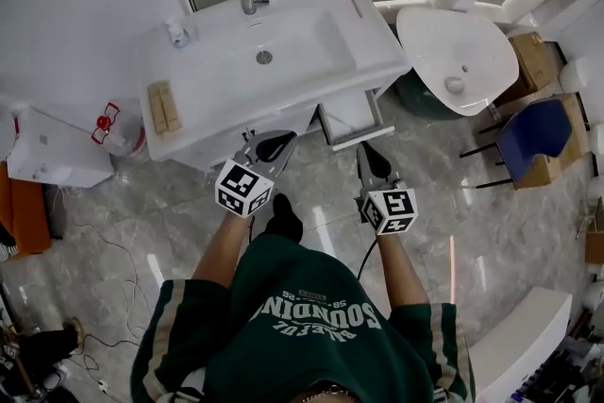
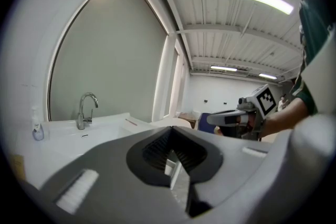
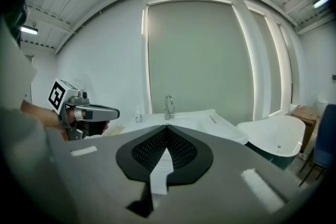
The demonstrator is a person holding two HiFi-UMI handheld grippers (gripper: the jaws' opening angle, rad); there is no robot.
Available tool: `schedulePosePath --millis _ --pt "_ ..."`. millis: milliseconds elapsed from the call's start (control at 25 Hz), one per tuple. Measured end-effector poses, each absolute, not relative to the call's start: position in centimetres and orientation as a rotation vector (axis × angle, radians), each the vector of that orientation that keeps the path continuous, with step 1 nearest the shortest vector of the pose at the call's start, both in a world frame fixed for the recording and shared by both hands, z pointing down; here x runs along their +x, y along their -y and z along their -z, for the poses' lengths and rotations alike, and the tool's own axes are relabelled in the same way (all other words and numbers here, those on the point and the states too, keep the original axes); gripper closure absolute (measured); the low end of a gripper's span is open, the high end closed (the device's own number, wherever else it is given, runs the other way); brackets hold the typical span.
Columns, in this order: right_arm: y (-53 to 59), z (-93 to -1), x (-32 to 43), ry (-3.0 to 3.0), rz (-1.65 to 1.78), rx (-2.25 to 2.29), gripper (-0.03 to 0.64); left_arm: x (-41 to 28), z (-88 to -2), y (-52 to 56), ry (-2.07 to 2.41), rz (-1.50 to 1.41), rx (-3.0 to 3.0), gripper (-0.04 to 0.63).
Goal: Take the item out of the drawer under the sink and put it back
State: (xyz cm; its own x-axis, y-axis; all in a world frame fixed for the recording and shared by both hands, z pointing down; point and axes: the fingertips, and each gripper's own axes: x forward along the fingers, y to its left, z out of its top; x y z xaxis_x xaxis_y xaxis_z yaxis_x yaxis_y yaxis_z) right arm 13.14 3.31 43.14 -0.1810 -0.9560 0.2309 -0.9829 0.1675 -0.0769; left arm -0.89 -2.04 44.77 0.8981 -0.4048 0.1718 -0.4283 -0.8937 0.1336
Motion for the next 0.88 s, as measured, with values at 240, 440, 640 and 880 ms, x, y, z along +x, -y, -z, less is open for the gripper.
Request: schedulePosePath --millis 240,440,640,880 --pt "4.1 -43.6 13.0 2.313 -0.329 1.846 0.615 -0.2 -45.4 8.8 0.663 -0.202 2.862 0.545" --pt "7.5 -44.6 13.1 2.307 -0.360 1.815 0.615 -0.1 -46.2 12.1 0.669 -0.208 2.842 0.545" --pt "9.7 -45.2 13.5 2.315 -0.377 1.785 0.615 0.2 -46.7 13.9 0.686 -0.217 2.823 0.545" --pt "11.2 -45.9 14.0 2.356 -0.392 1.732 0.615 0.6 -46.5 15.0 0.768 -0.202 2.810 0.545"
